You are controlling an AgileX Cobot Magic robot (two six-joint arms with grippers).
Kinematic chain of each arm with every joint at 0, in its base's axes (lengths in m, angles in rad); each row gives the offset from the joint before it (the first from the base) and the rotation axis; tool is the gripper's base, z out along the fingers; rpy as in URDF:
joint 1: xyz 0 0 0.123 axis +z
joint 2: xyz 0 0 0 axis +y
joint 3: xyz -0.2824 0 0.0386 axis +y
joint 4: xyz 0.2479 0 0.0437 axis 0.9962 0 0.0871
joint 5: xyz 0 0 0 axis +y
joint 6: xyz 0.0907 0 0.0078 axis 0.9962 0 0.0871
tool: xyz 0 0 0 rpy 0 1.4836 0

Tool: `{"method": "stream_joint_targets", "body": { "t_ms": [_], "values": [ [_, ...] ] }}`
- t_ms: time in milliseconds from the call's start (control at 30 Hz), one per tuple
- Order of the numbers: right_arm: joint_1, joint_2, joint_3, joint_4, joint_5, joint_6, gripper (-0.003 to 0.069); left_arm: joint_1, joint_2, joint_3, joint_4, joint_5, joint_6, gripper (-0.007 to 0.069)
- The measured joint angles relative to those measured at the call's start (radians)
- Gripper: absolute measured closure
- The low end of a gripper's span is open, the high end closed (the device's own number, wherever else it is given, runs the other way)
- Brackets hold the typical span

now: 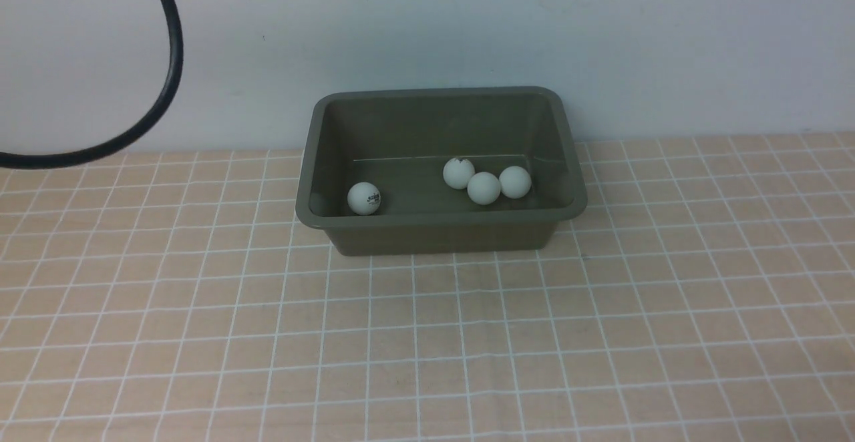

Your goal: Put the table tennis balls into the box on the light coffee tablecloth.

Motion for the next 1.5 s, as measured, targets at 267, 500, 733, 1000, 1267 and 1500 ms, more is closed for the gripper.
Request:
{"method": "stream_joint_targets", "body": {
  "t_ms": [267, 500, 733, 1000, 1267, 1500],
  "values": [
    [0.000, 0.000, 0.000, 0.000, 0.000, 0.000, 0.0676, 0.000, 0.000, 0.000, 0.079, -0.101, 0.134, 0.0693],
    [0.000, 0.000, 0.000, 0.000, 0.000, 0.000, 0.0676, -0.002, -0.033, 0.007, 0.334, -0.197, 0.122, 0.0693],
    [0.000, 0.000, 0.000, 0.000, 0.000, 0.000, 0.0676, -0.002, -0.256, 0.187, 0.540, -0.381, 0.018, 0.0693],
    [0.000, 0.000, 0.000, 0.000, 0.000, 0.000, 0.0676, -0.002, -0.608, 0.486, 0.596, -0.528, -0.078, 0.0693],
    [0.000, 0.000, 0.000, 0.000, 0.000, 0.000, 0.0676, -0.002, -0.793, 0.655, 0.737, -0.444, -0.126, 0.0693],
    [0.000, 0.000, 0.000, 0.000, 0.000, 0.000, 0.0676, -0.002, -0.825, 0.756, 0.864, -0.429, -0.332, 0.0693]
  ]
}}
